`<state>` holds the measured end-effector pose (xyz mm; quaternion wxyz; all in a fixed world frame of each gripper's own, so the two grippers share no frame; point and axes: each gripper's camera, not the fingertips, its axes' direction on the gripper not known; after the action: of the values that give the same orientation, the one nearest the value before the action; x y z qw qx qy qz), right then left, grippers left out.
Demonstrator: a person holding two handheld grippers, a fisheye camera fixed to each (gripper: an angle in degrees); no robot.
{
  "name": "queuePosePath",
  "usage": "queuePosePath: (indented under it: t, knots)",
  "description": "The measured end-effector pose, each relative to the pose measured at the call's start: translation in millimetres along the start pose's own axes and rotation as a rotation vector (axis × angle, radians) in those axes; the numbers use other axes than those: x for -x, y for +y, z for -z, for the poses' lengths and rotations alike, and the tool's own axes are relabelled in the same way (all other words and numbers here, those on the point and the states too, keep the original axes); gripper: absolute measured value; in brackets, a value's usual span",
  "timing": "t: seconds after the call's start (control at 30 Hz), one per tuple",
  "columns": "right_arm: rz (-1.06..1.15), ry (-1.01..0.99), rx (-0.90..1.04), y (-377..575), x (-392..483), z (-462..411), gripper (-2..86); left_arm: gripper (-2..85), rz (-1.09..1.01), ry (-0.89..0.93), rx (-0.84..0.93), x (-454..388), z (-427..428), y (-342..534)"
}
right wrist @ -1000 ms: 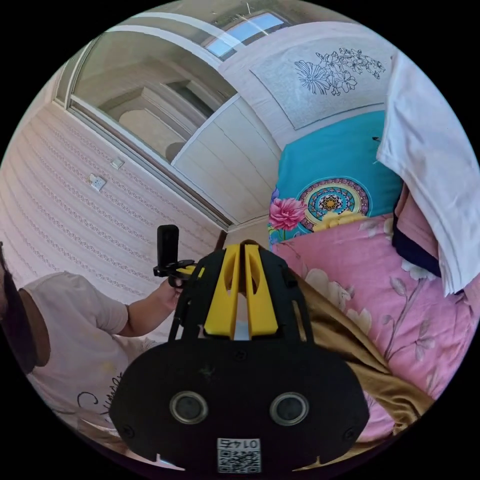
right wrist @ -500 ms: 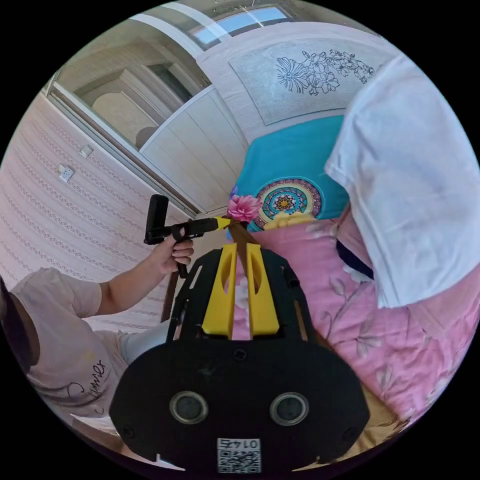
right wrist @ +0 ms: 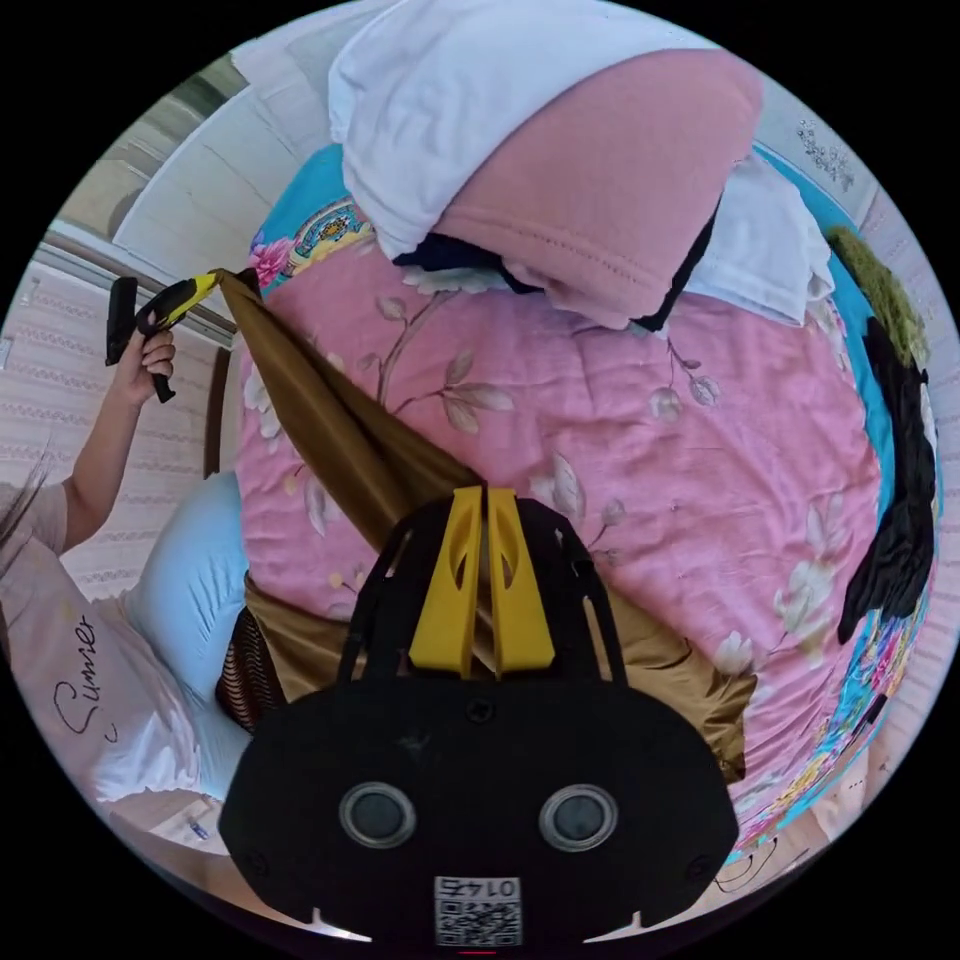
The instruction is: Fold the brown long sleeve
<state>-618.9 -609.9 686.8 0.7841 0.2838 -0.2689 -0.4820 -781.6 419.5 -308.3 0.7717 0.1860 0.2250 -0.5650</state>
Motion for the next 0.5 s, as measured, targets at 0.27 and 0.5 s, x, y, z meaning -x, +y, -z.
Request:
queuePosePath:
  t: [0.27, 0.5]
  knots:
    - [-0.221, 0.126, -0.136, -13, -69, 53, 0.2, 4.8, -0.078, -0.08, 0.046, -8, -80, -31]
    - [-0.273, 0.121, -0.052, -26, -92, 48, 0.2, 6.5, -0.062, -0.154, 0.077, 13, -138, -17]
